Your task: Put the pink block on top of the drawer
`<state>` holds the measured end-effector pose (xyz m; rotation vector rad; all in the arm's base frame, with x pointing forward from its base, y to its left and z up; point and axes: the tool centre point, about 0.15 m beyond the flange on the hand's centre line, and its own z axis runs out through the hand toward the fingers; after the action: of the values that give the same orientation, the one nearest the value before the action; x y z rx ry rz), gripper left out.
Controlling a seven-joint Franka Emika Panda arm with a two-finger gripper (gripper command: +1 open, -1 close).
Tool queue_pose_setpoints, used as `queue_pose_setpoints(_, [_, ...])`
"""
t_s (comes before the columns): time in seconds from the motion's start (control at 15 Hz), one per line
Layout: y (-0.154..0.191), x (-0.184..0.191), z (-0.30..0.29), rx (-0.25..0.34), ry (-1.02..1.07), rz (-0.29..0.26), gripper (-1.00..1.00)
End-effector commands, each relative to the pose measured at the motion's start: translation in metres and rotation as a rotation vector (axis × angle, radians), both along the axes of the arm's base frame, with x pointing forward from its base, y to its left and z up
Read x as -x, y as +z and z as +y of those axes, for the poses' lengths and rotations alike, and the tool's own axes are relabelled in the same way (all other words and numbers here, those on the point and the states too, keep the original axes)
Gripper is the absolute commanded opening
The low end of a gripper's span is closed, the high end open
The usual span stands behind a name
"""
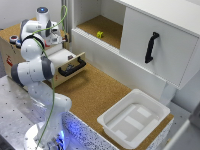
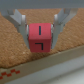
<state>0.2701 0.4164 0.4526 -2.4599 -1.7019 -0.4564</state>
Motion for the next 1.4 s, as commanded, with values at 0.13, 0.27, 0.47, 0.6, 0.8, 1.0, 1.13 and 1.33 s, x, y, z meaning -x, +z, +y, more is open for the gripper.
queue_pose_setpoints(0.13, [-0.008,-0.025,0.081,0.254,0.226,0.022,-1.0])
queue_pose_setpoints(0.27, [-0.018,-0.038,0.087,0.286,0.231,0.007,-1.0])
queue_pose_setpoints(0.47, [-0.022,-0.051,0.085,0.307,0.19,0.017,1.0])
queue_pose_setpoints(0.6, [-0.012,-0.054,0.076,0.279,0.167,0.033,1.0])
queue_pose_setpoints(0.8, [0.011,-0.052,0.056,0.235,0.136,0.043,1.0])
queue_pose_setpoints(1.0, [0.033,-0.045,0.03,0.16,0.083,0.091,1.0])
queue_pose_setpoints(1.13, [0.045,-0.041,0.009,0.114,0.028,0.13,1.0])
queue_pose_setpoints(1.33, [0.048,-0.044,-0.023,0.052,-0.094,0.182,1.0])
